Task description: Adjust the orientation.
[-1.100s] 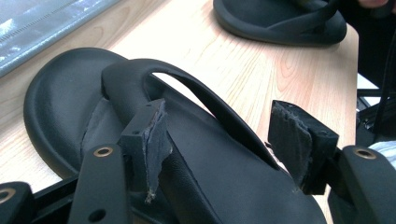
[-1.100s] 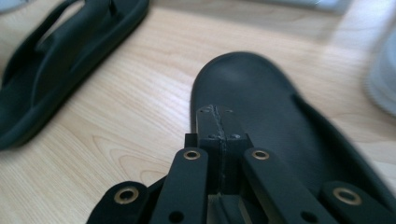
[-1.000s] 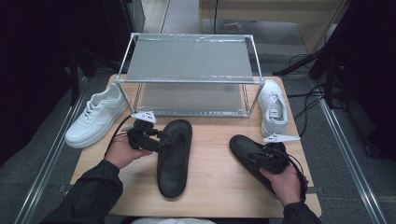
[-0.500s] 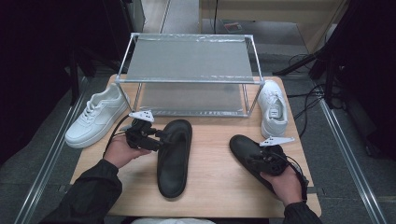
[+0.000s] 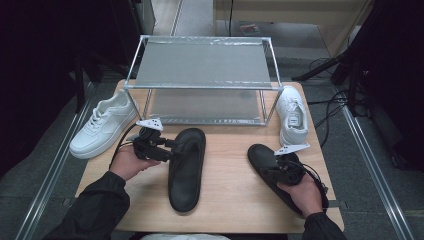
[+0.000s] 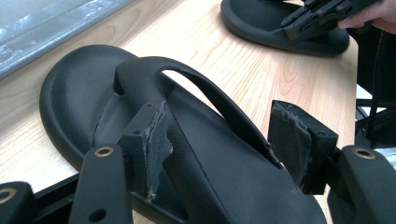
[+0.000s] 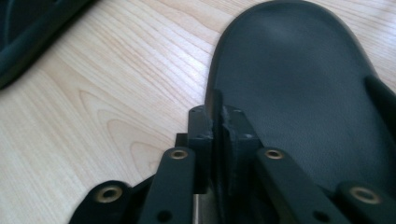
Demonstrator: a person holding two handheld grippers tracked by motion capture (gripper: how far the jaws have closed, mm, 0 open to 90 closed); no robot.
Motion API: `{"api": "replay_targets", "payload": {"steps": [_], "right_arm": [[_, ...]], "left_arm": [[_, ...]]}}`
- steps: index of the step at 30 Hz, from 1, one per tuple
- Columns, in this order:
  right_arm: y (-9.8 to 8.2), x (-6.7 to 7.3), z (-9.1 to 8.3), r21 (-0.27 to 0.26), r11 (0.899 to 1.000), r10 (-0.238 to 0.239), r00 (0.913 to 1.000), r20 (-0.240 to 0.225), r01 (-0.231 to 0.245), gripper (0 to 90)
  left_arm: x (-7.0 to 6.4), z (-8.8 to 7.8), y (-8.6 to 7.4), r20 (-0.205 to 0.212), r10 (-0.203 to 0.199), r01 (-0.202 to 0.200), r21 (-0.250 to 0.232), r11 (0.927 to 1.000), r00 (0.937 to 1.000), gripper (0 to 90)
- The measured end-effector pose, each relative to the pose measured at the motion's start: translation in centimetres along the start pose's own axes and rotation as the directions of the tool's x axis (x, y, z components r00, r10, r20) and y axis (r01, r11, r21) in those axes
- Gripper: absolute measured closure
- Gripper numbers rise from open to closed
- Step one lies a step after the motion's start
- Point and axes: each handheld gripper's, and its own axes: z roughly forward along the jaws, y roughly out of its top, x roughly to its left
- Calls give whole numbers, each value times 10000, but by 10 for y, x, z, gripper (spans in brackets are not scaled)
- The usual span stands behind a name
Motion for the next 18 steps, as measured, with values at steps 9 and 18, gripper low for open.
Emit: {"api": "replay_targets", "payload": {"steps": [9, 18], "right_arm": [[14, 9, 0, 158, 9983, -560, 9984, -24, 560, 852], [35, 34, 15, 139, 9941, -1059, 9907, -851, 1074, 853]], "left_arm": [[-1, -8, -7, -121, -124, 122, -184, 9998, 9999, 382], [-3, -15, -15, -352, -215, 206, -278, 9994, 9991, 382]]}}
